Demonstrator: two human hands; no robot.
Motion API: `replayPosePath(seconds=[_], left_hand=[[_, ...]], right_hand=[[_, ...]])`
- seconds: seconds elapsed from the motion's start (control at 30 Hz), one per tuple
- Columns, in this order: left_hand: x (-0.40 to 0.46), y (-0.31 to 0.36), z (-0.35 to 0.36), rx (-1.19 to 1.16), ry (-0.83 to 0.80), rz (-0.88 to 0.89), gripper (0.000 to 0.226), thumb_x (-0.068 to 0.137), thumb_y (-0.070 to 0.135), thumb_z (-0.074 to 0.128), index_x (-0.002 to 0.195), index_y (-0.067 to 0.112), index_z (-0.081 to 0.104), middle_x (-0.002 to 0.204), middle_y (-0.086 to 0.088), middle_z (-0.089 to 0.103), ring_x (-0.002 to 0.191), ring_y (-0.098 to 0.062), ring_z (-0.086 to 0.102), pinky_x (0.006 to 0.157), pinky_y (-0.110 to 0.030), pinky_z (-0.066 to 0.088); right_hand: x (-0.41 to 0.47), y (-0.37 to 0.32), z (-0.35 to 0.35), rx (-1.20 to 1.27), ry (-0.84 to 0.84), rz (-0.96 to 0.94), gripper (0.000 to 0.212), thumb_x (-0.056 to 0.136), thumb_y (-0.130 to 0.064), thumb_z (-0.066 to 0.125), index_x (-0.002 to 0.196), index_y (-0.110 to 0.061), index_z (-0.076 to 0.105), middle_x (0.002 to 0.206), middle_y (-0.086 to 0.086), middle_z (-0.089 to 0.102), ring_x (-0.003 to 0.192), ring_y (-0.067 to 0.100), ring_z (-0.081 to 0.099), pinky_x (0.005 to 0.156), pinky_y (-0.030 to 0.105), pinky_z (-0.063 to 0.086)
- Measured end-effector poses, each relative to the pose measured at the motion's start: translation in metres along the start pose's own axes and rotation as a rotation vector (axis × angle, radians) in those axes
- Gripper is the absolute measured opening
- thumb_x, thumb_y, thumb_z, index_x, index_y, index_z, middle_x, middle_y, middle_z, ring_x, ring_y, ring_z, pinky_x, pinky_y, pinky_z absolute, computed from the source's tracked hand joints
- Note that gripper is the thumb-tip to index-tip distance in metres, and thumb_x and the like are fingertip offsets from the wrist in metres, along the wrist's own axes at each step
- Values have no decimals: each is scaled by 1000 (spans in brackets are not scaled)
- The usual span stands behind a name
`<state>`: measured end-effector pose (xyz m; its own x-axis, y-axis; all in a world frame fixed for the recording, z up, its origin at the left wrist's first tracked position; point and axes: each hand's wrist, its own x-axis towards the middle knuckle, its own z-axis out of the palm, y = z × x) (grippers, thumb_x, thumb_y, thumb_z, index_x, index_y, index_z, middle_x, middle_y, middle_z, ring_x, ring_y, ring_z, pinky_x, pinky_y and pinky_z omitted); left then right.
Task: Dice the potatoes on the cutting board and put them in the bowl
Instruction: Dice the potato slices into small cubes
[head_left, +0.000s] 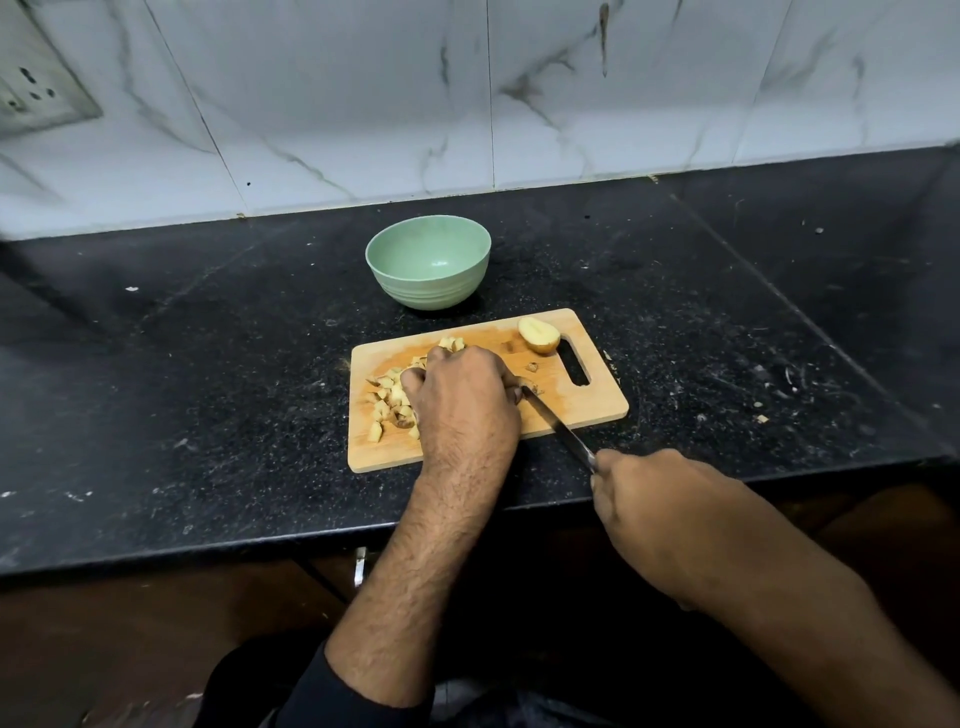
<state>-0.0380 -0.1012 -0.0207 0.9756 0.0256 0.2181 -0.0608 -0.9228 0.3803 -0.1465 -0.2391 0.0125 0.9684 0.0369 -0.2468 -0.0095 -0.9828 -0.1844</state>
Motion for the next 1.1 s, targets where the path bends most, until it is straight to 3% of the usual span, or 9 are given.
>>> replayPosePath(seconds=[0.17, 0.27, 0.4, 0.53, 0.67, 0.8, 0.9, 1.1], left_hand=[[-3, -5, -3, -28, -9, 52, 10, 90, 36, 70, 97, 31, 75, 99, 12, 67, 102, -13, 37, 84, -36, 18], [0, -11, -7, -30, -9, 126, 13, 92, 35, 68, 103, 33, 74, 105, 14, 67, 108, -13, 39, 84, -35, 17], [12, -15, -13, 74, -128, 402, 25, 94, 33, 66, 117, 42, 68, 124, 19, 59, 116, -10, 39, 94, -39, 23], [28, -16, -18, 91, -220, 536, 23, 93, 37, 66, 115, 42, 69, 120, 21, 61, 116, -7, 40, 92, -35, 19], [31, -15, -16, 80, -202, 496, 19, 90, 42, 69, 108, 38, 71, 109, 19, 63, 114, -9, 42, 95, -37, 20], [18, -12, -9, 18, -116, 320, 16, 89, 43, 70, 102, 35, 72, 101, 17, 66, 110, -12, 43, 97, -41, 23], [10, -12, -4, -17, -49, 201, 17, 87, 46, 71, 99, 34, 74, 98, 14, 68, 109, -14, 43, 89, -39, 22], [11, -12, -7, -119, -106, 73, 16, 82, 48, 76, 93, 36, 77, 102, 14, 69, 116, -14, 40, 89, -38, 20]], right_hand=[[-11, 8, -8, 66, 31, 54, 29, 105, -47, 27, 81, -34, 39, 72, -9, 54, 64, 7, 50, 66, 31, 43], [-10, 8, -12, 160, 110, 80, 31, 105, -46, 27, 90, -30, 49, 66, -5, 58, 53, 5, 52, 66, 32, 53], [-5, 6, -10, 160, 91, 101, 33, 105, -46, 25, 92, -28, 49, 70, -3, 60, 56, 7, 56, 70, 35, 56], [-2, 7, -5, 163, 63, 105, 31, 105, -47, 25, 92, -29, 46, 69, -4, 59, 56, 7, 55, 68, 34, 56], [-2, 11, -4, 186, 64, 105, 32, 105, -48, 26, 89, -27, 46, 67, -3, 57, 56, 6, 52, 69, 35, 55], [0, 13, -5, 188, 69, 114, 33, 105, -48, 27, 88, -27, 47, 66, -2, 58, 56, 8, 53, 70, 37, 56], [3, 10, -5, 173, 71, 99, 33, 105, -47, 27, 87, -26, 46, 68, -2, 58, 56, 9, 54, 70, 37, 56], [10, 3, -3, 147, 71, 83, 33, 104, -48, 27, 88, -27, 45, 72, -3, 58, 56, 8, 52, 70, 34, 55]])
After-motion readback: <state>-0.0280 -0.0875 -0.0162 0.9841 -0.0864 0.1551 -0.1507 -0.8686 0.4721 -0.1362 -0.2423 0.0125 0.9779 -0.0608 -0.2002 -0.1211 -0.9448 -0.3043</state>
